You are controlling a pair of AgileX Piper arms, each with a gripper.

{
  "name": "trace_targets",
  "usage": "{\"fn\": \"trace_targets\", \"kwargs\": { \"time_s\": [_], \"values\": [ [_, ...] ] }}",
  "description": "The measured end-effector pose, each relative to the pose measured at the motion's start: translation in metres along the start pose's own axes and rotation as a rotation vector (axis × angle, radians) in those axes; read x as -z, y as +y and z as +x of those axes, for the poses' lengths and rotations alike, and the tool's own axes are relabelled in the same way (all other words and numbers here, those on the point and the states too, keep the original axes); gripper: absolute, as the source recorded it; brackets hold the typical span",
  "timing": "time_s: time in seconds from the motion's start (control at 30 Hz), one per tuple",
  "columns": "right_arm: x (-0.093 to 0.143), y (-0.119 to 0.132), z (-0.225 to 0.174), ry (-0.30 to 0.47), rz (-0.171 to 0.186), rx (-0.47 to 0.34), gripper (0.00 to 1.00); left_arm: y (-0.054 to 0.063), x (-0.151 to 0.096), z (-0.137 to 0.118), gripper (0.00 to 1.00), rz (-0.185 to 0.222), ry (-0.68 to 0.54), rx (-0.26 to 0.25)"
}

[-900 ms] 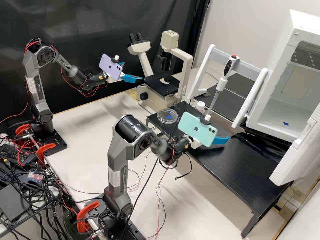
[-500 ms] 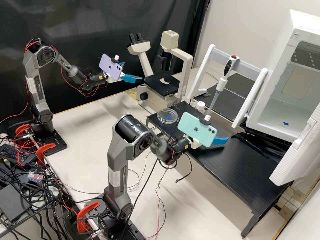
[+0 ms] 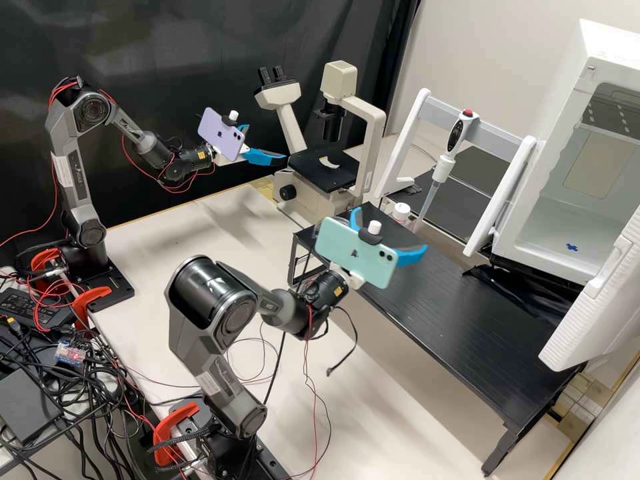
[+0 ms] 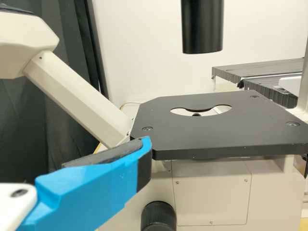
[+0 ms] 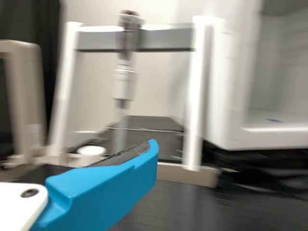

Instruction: Move the petri dish to the incubator

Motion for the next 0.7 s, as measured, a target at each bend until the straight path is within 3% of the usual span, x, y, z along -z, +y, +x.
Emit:
{"fn": "trace_targets", "kwargs": {
  "time_s": [0.13, 0.27, 0.7],
  "values": [
    [0.013, -0.020, -0.006, 0.066, -0.026, 0.088, 1.00, 0.000, 0.000, 0.000, 1.00, 0.000, 0.000, 0.000],
    [0.018, -0.034, -0.007, 0.085, -0.030, 0.132, 1.00, 0.000, 0.000, 0.000, 1.00, 0.000, 0.000, 0.000],
    [0.002, -0.072, 0.014, -0.002, -0.024, 0.255, 1.00, 0.000, 0.000, 0.000, 1.00, 0.000, 0.000, 0.000]
  ]
}}
